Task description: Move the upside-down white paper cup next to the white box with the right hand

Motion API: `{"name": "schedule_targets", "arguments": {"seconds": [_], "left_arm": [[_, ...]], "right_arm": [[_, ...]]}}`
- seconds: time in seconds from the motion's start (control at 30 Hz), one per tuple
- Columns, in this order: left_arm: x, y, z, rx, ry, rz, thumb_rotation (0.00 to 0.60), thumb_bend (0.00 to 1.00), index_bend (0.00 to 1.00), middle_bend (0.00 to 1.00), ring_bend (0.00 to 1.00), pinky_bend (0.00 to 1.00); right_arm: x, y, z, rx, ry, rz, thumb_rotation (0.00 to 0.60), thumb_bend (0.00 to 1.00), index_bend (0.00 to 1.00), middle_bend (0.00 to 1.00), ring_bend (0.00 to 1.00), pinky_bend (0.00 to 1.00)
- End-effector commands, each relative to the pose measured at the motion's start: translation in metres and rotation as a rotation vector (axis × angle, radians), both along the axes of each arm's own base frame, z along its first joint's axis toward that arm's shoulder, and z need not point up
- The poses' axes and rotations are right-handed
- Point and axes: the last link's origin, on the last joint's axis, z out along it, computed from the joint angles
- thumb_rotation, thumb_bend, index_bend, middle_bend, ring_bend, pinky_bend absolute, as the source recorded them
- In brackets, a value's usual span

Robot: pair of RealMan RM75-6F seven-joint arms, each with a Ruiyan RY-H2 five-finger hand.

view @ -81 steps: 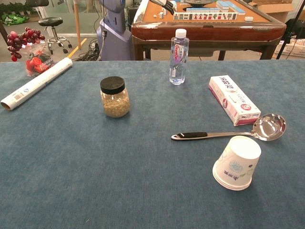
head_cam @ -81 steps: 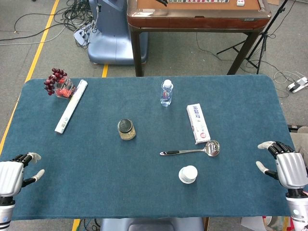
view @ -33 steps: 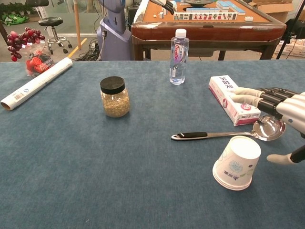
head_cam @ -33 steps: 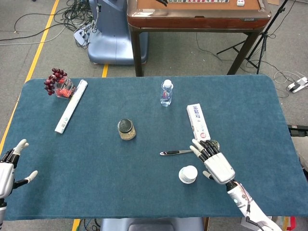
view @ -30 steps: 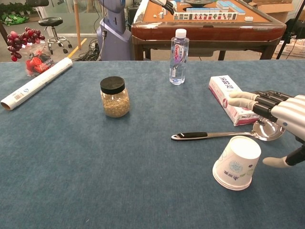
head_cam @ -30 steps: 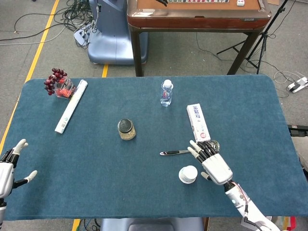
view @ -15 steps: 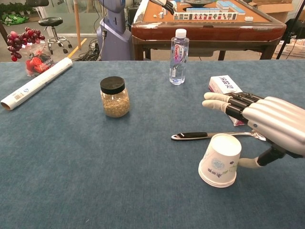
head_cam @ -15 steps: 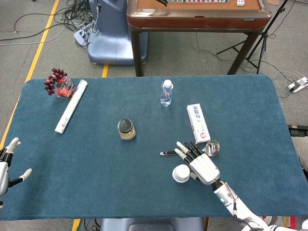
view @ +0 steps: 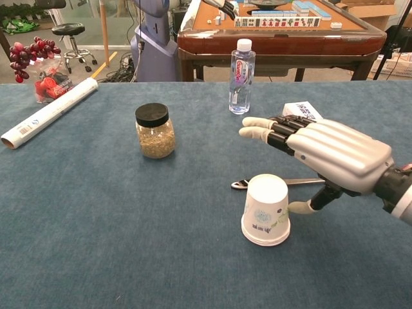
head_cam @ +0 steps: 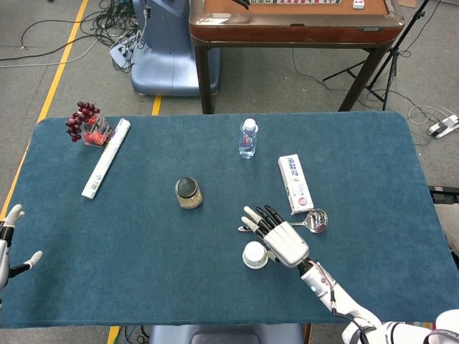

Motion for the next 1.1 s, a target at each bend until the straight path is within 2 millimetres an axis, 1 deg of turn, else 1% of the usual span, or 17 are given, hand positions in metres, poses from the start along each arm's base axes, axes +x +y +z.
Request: {"name": "schedule_targets", "arguments": {"seconds": [0.03, 0.4, 0.83, 0.97, 1.1], "left_arm": [[-0.001, 0.0, 0.001, -0.001, 0.0, 0.007, 0.6, 0.06, 0.01, 0.22, 0.28, 0.59], [-0.005, 0.001, 0.004, -0.007, -0.01, 0.042, 0.6, 0.06, 0.01, 0.22, 0.29, 0.59], [-0.007, 0.001, 0.006, -0.01, -0.019, 0.049, 0.6, 0.06, 0.01, 0.22, 0.29, 0.59], [-0.007, 0.001, 0.005, -0.011, -0.015, 0.048, 0.6, 0.06, 0.01, 0.22, 0.29, 0.59], [-0.007, 0.001, 0.005, -0.014, -0.017, 0.048, 0.6, 0.06, 0.01, 0.22, 0.29, 0.59]], "right_arm": [[0.007, -0.004, -0.003, 0.005, -0.004, 0.004, 0.6, 0.0, 0.0, 0.0, 0.0, 0.09], [0.039, -0.014, -0.016, 0.024, -0.003, 0.039, 0.6, 0.0, 0.0, 0.0, 0.0, 0.09], [0.062, -0.024, -0.036, 0.059, -0.022, 0.019, 0.6, 0.0, 0.0, 0.0, 0.0, 0.09], [0.064, -0.026, -0.033, 0.05, -0.029, 0.022, 0.6, 0.0, 0.0, 0.0, 0.0, 0.09], [0.058, -0.025, -0.023, 0.021, -0.019, 0.022, 0.6, 0.0, 0.0, 0.0, 0.0, 0.09]]}}
